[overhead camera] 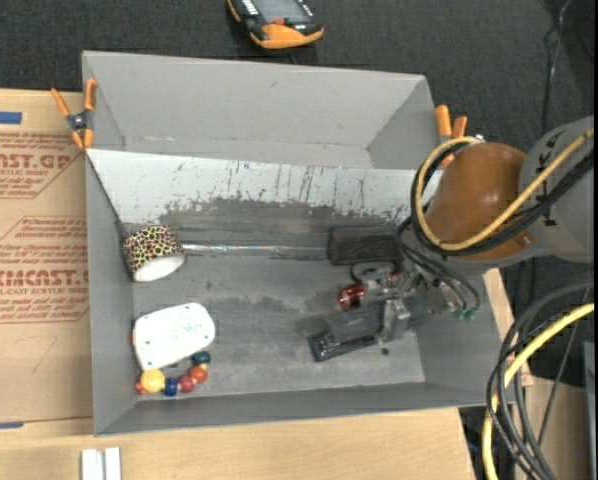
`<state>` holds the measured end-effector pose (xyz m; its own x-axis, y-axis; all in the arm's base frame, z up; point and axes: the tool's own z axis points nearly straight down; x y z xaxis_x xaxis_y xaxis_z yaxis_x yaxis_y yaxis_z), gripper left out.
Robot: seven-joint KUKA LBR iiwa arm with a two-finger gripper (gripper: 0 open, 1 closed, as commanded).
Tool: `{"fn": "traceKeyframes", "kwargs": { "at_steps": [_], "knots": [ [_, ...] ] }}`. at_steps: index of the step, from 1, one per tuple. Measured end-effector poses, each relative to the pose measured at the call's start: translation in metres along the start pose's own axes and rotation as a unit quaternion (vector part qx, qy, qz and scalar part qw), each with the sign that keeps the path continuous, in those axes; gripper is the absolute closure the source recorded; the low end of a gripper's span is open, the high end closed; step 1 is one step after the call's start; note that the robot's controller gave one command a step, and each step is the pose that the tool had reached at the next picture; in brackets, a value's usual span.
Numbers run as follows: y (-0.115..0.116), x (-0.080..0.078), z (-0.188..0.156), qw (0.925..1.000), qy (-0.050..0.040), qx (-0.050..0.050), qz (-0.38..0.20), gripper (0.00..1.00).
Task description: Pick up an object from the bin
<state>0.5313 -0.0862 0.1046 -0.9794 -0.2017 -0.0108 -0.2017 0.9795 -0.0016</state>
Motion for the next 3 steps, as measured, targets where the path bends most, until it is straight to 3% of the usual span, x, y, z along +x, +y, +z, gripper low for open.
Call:
{"fn": "traceKeyframes", "kwargs": {
  "at_steps": [1, 2, 3],
  "knots": [
    [-0.003, 0.007, -0.099, 0.9998, 0.0052, -0.002, -0.017, 1.0],
    [0.014, 0.0, -0.025, 1.0, 0.0042, -0.002, 0.003, 1.0],
    [0.003, -0.005, 0.025, 0.9974, 0.0042, -0.011, -0.07, 1.0]
  ]
}}
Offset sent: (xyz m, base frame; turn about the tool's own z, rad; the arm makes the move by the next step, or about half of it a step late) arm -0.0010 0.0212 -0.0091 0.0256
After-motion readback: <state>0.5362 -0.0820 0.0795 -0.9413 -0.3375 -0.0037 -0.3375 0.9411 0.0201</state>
